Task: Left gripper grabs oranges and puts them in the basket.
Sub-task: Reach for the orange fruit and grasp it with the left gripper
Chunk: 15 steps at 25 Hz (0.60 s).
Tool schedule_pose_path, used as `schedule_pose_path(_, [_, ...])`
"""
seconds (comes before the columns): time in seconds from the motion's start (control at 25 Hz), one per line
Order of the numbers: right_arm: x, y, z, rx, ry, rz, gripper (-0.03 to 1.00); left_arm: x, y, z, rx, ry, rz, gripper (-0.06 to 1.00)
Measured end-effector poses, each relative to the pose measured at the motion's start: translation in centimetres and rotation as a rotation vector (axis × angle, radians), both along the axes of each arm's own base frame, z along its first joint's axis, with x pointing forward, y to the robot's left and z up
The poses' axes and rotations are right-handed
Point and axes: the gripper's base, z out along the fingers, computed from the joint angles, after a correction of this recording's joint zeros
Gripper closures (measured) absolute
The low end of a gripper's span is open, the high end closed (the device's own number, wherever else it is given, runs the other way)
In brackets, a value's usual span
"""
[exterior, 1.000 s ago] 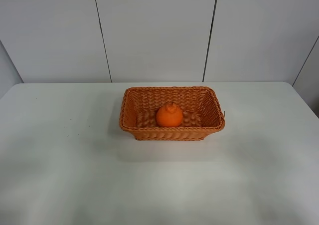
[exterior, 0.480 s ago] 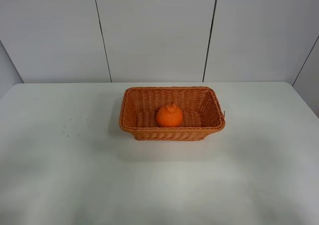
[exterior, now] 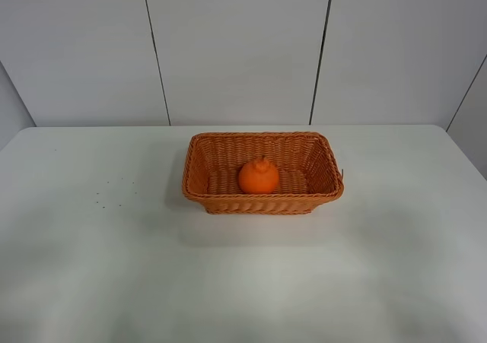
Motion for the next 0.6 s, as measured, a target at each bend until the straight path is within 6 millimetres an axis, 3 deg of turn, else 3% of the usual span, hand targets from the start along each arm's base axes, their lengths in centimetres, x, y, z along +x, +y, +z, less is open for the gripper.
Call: schedule_pose_path(0.6, [0.0,0.0,0.0,0.0,0.0,0.0,0.27,0.0,0.0,0.0,0.0,0.0,0.0,0.1])
